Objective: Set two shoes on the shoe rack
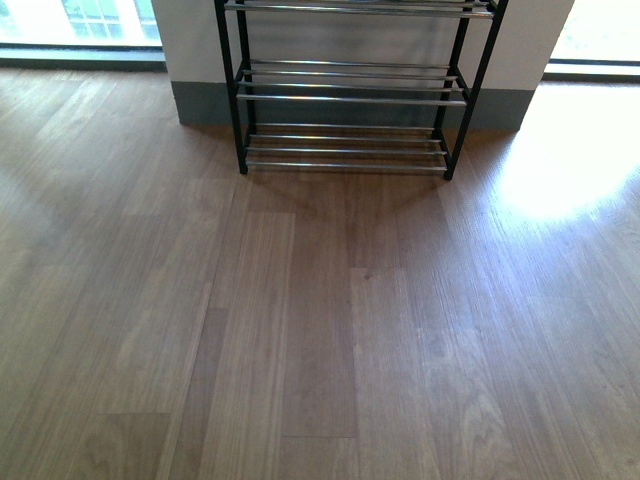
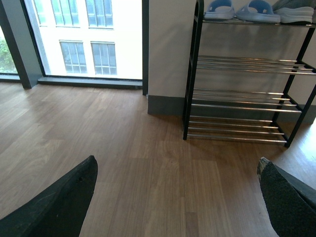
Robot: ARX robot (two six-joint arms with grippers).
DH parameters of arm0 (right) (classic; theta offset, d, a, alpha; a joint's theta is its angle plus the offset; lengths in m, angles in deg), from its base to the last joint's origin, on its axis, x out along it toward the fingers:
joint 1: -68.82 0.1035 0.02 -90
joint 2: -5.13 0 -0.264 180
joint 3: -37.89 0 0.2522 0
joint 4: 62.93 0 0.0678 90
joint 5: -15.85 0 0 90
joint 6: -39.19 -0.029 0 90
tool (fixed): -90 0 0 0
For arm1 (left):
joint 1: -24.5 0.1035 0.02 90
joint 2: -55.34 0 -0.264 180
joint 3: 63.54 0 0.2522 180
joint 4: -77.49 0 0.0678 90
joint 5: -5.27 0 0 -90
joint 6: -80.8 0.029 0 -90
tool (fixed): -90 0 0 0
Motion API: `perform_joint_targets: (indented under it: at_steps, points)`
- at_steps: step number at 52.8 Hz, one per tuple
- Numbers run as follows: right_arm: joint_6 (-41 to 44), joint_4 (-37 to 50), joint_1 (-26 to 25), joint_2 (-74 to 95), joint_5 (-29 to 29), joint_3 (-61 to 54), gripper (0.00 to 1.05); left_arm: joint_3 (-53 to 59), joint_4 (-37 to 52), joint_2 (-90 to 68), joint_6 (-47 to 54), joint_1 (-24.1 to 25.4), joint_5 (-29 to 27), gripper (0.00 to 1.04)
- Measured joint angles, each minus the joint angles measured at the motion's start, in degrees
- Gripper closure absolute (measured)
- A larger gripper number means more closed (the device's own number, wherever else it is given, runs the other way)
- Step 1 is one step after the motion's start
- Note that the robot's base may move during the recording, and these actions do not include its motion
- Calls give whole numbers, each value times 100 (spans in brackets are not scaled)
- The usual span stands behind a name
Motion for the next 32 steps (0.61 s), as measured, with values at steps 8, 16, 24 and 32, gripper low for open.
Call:
perform_joint_targets:
  at_steps: [8,16,24,32]
  points:
    - [0,0,0,0,0,0,9,0,0,0,0,0,0,9]
    - [0,0,0,0,0,0,9,0,0,0,0,0,0,9]
    - [0,0,0,0,2,0,9,0,0,0,0,0,0,9]
    - [0,0,0,0,0,0,9,0,0,0,0,0,0,9]
